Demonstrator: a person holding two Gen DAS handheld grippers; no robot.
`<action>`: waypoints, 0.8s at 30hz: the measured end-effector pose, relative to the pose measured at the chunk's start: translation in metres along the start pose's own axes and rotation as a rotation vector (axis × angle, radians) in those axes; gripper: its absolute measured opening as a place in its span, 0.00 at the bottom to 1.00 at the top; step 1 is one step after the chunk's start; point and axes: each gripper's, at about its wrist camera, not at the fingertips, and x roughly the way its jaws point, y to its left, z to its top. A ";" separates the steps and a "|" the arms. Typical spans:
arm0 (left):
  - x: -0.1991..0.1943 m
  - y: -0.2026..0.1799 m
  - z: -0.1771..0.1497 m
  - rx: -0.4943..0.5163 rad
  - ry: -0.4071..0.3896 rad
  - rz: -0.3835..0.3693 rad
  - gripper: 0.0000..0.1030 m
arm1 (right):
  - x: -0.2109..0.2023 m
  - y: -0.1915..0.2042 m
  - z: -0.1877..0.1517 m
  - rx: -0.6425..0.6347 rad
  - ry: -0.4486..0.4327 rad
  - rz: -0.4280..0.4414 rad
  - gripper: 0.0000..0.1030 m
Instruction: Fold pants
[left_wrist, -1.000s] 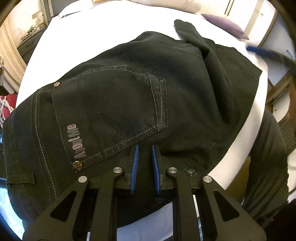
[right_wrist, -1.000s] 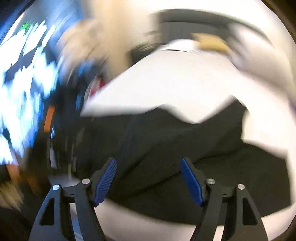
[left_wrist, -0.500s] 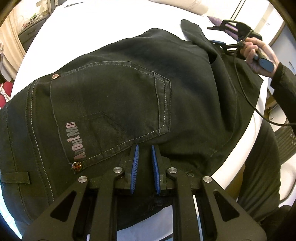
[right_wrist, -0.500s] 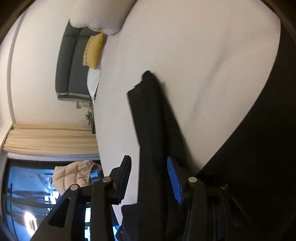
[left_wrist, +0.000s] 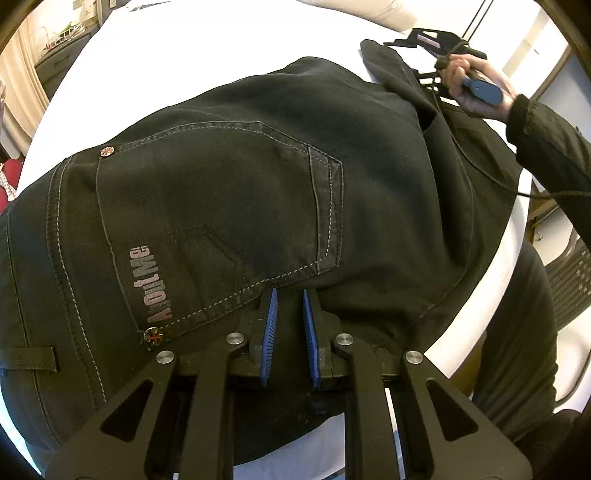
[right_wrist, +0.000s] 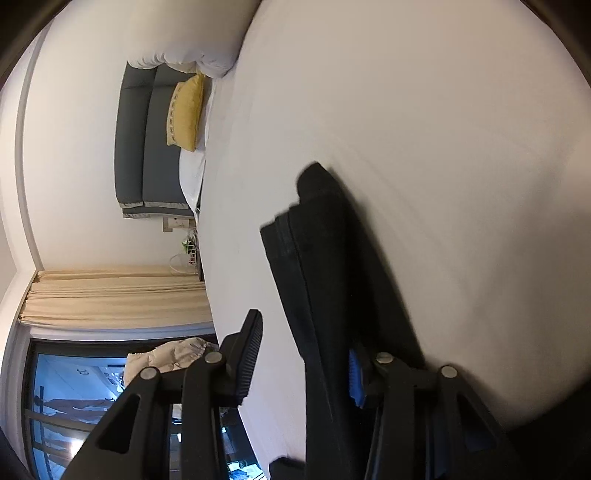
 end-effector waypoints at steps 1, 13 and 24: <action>0.000 0.001 -0.002 0.002 0.000 0.001 0.14 | -0.004 0.000 0.000 -0.010 -0.013 -0.012 0.06; -0.001 -0.008 -0.007 0.031 -0.005 0.027 0.14 | -0.222 -0.039 -0.047 -0.030 -0.433 0.071 0.04; 0.000 -0.023 -0.011 0.039 0.004 0.068 0.14 | -0.282 -0.169 -0.108 0.200 -0.523 0.009 0.04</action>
